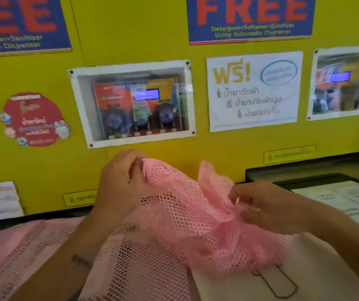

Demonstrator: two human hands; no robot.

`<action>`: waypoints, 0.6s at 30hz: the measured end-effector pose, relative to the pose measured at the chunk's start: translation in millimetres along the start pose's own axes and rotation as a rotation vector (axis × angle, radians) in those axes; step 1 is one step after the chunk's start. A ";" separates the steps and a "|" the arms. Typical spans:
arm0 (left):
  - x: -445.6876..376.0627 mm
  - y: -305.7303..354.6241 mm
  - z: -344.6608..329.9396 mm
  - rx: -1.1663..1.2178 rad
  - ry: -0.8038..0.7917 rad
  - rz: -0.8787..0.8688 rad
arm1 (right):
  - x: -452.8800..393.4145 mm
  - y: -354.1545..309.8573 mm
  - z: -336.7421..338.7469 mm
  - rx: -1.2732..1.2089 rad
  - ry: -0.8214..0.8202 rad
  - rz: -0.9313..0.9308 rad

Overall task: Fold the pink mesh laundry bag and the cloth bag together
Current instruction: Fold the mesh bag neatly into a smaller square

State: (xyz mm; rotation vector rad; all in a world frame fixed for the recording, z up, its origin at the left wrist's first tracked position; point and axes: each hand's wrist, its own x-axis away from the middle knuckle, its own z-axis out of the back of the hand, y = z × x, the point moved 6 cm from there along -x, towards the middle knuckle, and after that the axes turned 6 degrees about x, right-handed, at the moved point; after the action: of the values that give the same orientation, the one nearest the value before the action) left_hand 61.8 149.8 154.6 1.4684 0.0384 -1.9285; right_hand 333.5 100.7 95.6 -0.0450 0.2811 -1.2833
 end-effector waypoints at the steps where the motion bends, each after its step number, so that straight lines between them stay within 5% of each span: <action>1: 3.5 -1.8 14.1 0.029 -0.008 0.020 | -2.9 -9.7 -0.7 -0.039 -0.078 0.026; 5: 22.2 -7.5 63.2 0.097 -0.183 0.114 | -22.1 -50.7 12.5 -0.249 0.059 0.128; 9: 53.1 -11.6 95.1 0.183 -0.723 0.358 | -49.4 -92.7 11.2 -0.278 0.241 0.232; 12: 95.5 -23.7 116.0 0.074 -1.160 0.582 | -70.1 -125.2 -9.0 -0.235 0.172 0.307; 14: 116.0 -33.2 122.0 -0.062 -1.214 0.683 | -81.8 -142.7 -32.7 -0.188 0.001 0.332; 18: 138.1 -45.9 115.2 -0.246 -1.062 0.754 | -94.9 -160.5 -75.0 -0.096 -0.239 0.267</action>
State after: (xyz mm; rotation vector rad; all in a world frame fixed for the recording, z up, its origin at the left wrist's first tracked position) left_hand -74.4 66.0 60.2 0.1043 -0.6347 -1.7136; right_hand 141.3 153.9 70.8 -0.2335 0.1373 -0.9879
